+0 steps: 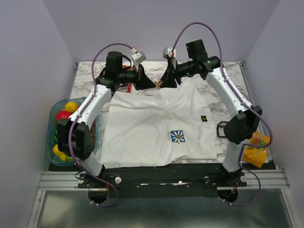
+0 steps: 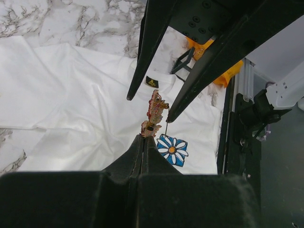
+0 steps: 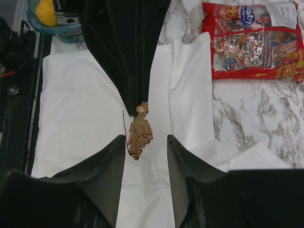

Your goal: Remove the brooch from the garment

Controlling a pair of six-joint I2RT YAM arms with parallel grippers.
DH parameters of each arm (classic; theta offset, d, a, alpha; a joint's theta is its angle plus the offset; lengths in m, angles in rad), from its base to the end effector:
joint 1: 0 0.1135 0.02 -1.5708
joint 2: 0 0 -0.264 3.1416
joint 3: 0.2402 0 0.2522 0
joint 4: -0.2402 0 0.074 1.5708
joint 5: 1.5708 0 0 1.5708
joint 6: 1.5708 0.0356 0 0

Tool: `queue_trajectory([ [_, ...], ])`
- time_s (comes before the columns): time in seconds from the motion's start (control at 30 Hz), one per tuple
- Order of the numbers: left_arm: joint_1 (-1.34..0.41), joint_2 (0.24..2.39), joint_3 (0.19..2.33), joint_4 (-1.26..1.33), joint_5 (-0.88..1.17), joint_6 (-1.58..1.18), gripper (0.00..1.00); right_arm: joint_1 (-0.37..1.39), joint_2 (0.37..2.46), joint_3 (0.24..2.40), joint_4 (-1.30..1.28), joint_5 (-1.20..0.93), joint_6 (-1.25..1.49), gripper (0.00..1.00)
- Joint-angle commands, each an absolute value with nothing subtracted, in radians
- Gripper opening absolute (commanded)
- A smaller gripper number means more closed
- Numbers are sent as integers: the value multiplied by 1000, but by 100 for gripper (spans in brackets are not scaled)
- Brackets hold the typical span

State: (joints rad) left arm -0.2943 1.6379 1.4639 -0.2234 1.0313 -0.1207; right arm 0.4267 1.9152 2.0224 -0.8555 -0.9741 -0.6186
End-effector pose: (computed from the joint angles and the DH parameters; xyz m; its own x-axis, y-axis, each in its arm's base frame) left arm 0.3495 -0.1378 0.3579 -0.4768 0.0799 -0.8754 0.8549 0.2737 -0.4407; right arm 0.3657 0.1986 0.3839 -0.0497 -0.3806 -0.9234 -0.9982 0.0491 0.0335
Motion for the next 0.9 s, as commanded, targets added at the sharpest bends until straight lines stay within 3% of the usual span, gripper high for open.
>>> queue_trajectory([
  [0.0,-302,1629,1460,-203,1072,-118,0,433,1921,2042,-818,-957,-583,49],
  [0.57,-311,1626,1473,-206,1095,-101,0,437,1931,2019,-767,-854,-523,49],
  [0.87,-328,1624,1505,-293,1088,-5,0,445,1942,1996,-690,-700,-417,49],
])
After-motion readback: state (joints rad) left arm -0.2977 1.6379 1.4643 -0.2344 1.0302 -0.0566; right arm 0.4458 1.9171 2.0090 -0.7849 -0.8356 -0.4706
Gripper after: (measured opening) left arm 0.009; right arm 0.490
